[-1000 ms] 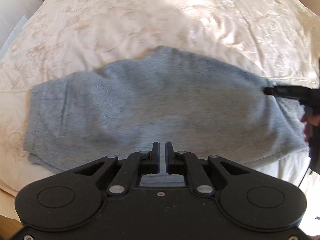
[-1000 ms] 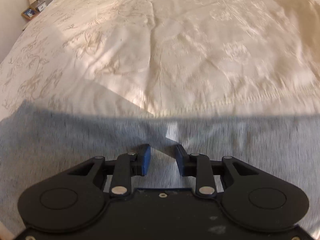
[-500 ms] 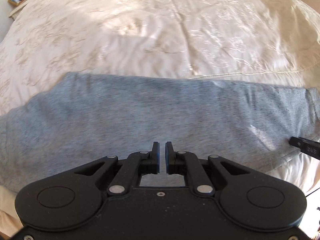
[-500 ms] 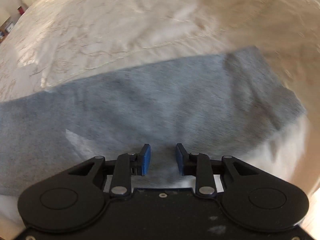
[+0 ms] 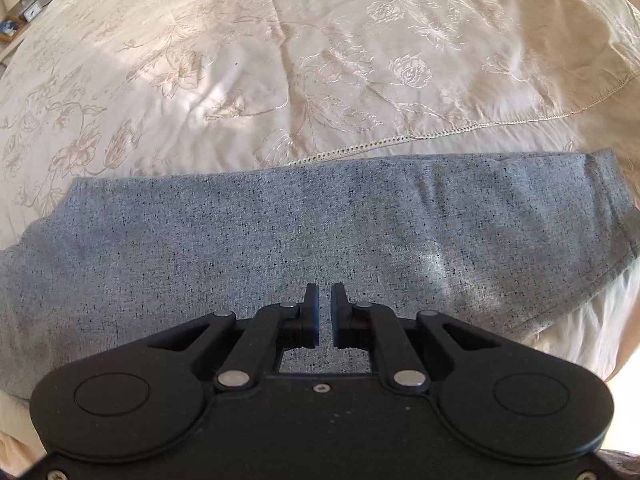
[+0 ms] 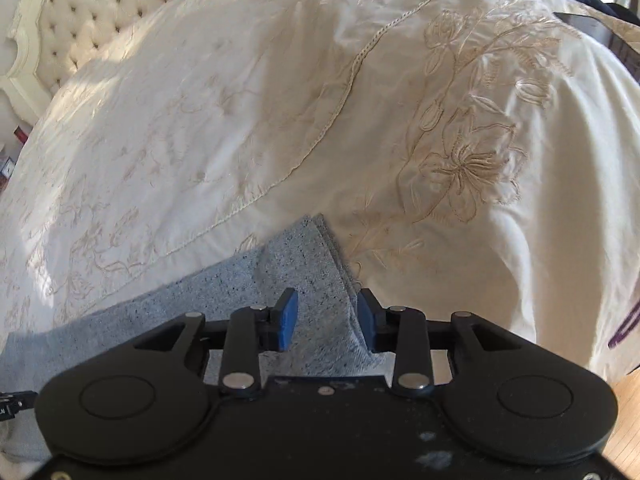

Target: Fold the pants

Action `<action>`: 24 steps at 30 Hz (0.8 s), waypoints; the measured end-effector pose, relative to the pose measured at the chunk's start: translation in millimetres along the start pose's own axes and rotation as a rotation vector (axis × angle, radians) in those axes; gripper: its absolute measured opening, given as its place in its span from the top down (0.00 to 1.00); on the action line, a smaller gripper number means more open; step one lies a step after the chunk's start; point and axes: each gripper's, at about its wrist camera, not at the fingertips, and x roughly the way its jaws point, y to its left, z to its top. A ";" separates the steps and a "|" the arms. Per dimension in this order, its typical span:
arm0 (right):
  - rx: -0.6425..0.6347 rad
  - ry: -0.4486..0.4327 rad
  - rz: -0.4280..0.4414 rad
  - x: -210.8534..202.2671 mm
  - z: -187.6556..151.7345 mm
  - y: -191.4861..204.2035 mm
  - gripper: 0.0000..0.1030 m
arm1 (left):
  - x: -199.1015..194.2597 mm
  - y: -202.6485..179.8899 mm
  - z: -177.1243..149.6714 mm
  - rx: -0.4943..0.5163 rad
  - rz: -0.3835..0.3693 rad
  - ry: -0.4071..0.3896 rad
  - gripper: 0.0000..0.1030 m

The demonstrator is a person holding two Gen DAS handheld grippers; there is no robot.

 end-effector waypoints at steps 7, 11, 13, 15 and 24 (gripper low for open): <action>-0.077 0.141 0.005 52.6 12.7 -16.2 0.65 | 3.1 -2.9 4.2 -0.045 0.026 0.012 0.86; -0.081 0.163 0.059 65.5 18.8 -16.2 0.58 | 8.1 -7.5 12.4 -0.060 0.027 0.014 0.86; -0.095 0.172 0.071 65.1 19.8 -14.9 0.57 | 12.1 -11.7 17.7 -0.059 0.028 0.016 0.86; -0.098 0.176 0.107 68.3 21.2 -18.3 0.57 | 17.0 -16.4 22.9 -0.054 0.027 0.022 0.86; -0.068 0.175 0.152 66.0 13.5 -33.3 0.66 | 33.9 -35.4 40.4 -0.041 -0.003 0.033 0.86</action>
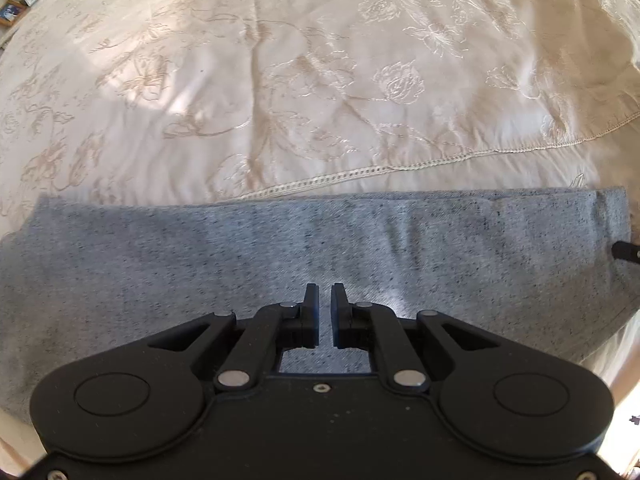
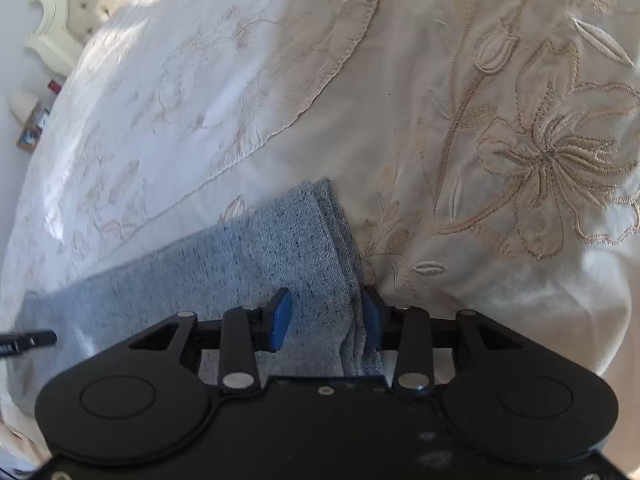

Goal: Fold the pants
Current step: 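Close the right gripper on the pant leg cuff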

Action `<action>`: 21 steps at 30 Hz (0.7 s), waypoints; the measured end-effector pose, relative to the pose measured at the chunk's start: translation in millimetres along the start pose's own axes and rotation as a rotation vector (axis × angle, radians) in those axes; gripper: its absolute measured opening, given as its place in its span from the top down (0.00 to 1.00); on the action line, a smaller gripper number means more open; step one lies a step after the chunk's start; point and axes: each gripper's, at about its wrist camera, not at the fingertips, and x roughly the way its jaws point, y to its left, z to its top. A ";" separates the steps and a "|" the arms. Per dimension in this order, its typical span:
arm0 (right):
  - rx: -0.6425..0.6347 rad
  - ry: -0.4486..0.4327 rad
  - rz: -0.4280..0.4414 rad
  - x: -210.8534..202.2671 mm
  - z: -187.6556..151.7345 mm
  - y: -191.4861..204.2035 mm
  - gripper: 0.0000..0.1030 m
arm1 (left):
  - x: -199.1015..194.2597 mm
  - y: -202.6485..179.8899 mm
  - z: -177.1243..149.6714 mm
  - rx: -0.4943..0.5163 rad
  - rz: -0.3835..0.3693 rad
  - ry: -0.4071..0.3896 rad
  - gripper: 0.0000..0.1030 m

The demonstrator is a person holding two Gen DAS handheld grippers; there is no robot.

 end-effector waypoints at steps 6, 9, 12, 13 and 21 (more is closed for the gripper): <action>-0.053 -0.031 -0.062 -4.5 -13.0 11.0 0.83 | 20.4 2.7 18.0 -0.009 0.024 -0.021 0.86; -0.036 -0.041 -0.067 1.7 -13.8 13.5 0.84 | 43.3 9.6 30.9 -0.011 0.023 0.008 0.86; -0.031 -0.042 -0.070 3.1 -12.8 14.5 0.84 | 67.3 17.2 46.5 -0.016 0.035 0.014 0.86; -0.028 -0.040 -0.070 3.5 -12.3 14.7 0.84 | 70.7 18.9 52.4 -0.024 0.040 0.003 0.86; 0.029 -0.002 -0.024 -7.6 -4.1 -1.8 0.76 | 35.6 18.0 63.7 -0.088 0.014 -0.081 0.87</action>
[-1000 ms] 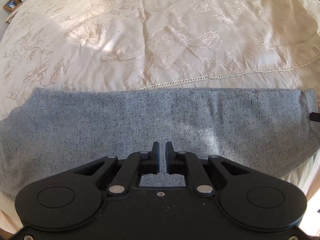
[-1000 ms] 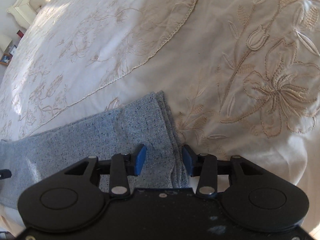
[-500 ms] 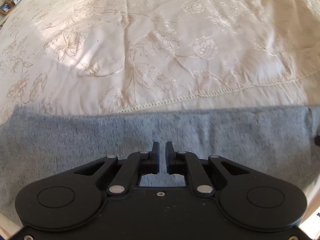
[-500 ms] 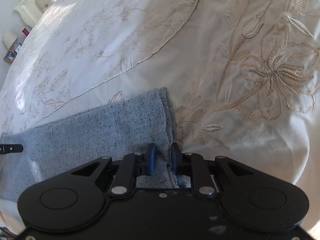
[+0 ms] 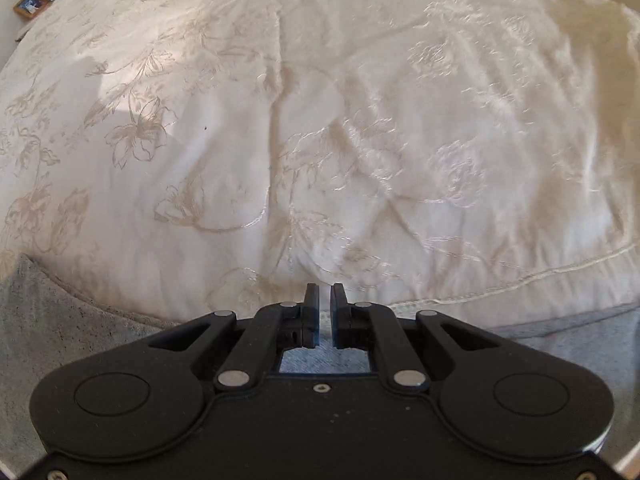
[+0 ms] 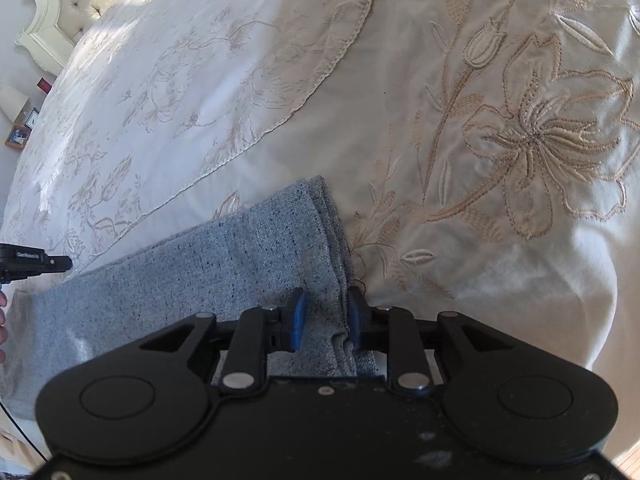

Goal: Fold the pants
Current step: 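Close the right gripper on the pant leg cuff, then lift the cuff with the right gripper, fold it over the pants, release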

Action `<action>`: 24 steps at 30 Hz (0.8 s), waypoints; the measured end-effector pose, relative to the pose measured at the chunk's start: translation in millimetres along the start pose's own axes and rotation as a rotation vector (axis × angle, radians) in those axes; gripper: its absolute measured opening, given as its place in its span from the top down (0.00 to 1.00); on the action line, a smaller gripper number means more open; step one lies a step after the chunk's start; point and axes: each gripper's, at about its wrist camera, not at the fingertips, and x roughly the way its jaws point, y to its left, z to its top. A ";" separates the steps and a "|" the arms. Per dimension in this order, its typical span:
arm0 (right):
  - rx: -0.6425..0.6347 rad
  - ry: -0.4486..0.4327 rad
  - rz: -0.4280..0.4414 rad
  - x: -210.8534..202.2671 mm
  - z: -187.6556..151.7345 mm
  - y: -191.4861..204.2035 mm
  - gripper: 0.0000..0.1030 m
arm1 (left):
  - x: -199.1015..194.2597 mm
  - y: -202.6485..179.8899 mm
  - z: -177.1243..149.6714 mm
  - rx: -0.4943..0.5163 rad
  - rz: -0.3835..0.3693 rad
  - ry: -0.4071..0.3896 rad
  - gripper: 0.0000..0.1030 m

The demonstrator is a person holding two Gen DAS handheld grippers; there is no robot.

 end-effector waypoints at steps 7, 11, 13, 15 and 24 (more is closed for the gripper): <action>0.030 0.000 0.000 -1.1 2.0 -2.4 0.80 | -32.5 -21.7 -50.2 0.114 -0.087 0.005 0.86; 0.008 -0.035 -0.012 -10.0 -1.6 4.1 0.92 | -26.4 -30.2 -67.2 0.159 -0.094 0.050 0.86; 0.009 -0.059 -0.001 -20.4 -1.4 6.4 0.93 | -21.0 -34.0 -65.3 0.154 -0.100 0.055 0.86; -0.003 -0.083 0.009 -33.4 -1.1 12.0 0.93 | -12.4 -39.4 -56.1 0.150 -0.085 0.044 0.86; -0.058 -0.124 0.011 -61.7 -0.4 36.6 0.93 | 9.4 -37.3 -14.4 0.032 -0.089 0.063 0.87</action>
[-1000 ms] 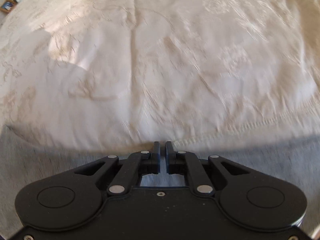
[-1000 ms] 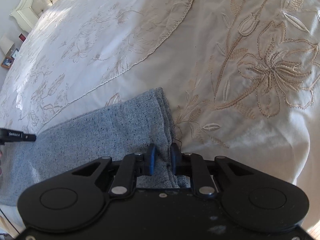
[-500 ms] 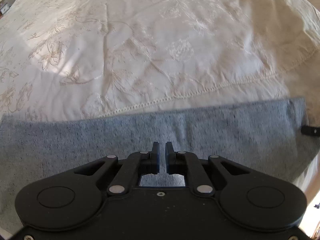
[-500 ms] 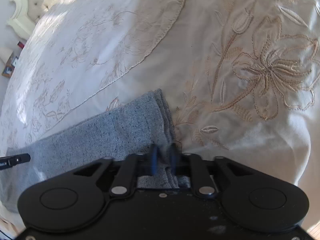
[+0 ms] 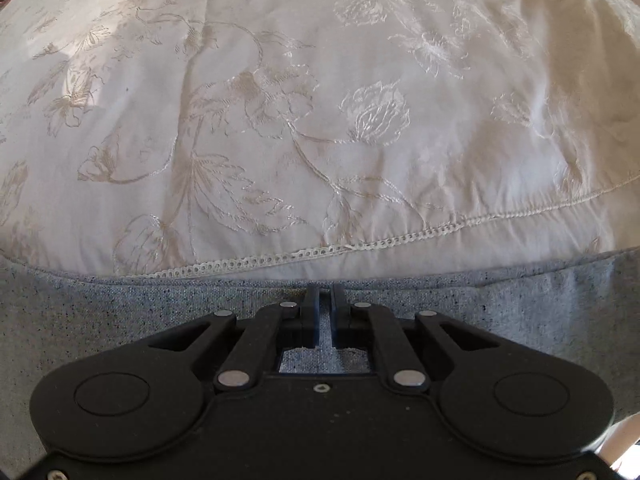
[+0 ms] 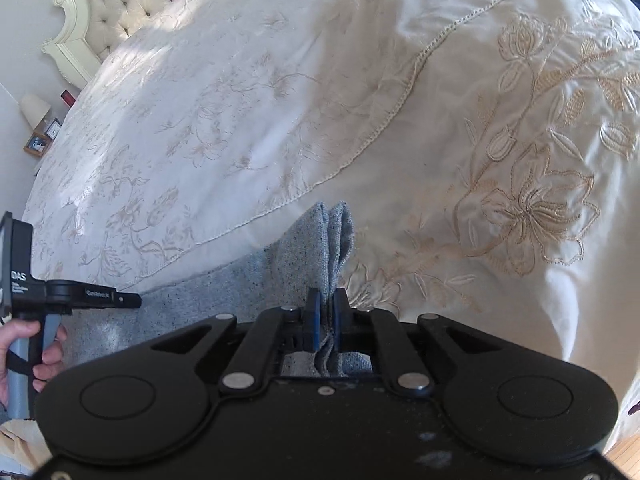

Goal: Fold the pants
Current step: 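Lift the cuff with the right gripper, fold it over the pants, release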

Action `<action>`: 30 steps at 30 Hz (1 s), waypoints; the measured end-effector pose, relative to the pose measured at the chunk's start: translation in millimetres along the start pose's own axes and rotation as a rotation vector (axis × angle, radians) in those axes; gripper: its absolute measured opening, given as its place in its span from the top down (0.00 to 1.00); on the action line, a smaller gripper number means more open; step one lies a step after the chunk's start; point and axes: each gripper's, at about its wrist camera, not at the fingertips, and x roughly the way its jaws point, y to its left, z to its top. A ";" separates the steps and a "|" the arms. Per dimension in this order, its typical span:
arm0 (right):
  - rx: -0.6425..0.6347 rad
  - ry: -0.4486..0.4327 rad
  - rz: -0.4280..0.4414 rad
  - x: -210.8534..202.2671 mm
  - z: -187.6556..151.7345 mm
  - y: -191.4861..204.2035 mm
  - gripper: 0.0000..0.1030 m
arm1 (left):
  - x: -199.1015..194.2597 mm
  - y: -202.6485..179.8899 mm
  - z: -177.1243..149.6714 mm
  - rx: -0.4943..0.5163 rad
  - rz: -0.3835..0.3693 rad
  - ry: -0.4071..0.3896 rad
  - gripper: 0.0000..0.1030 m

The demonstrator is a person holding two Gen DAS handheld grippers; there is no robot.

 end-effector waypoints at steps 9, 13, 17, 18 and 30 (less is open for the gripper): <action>0.009 -0.008 -0.016 -5.6 -0.2 12.2 0.93 | -38.5 -1.0 -74.2 0.108 -0.094 0.040 0.87; 0.011 -0.017 -0.027 -9.7 -2.2 18.1 0.93 | -13.1 -8.3 -104.5 0.114 -0.103 0.127 0.87; 0.002 -0.026 -0.047 -16.7 -2.0 30.2 0.93 | -6.1 -2.2 -103.3 0.080 -0.120 0.139 0.87; 0.001 -0.035 -0.052 -19.9 -2.2 35.5 0.93 | -11.8 1.8 -99.9 0.068 -0.138 0.131 0.87; -0.144 -0.120 0.003 -63.1 -14.1 191.2 0.93 | -91.9 138.8 -91.8 0.017 -0.063 -0.079 0.87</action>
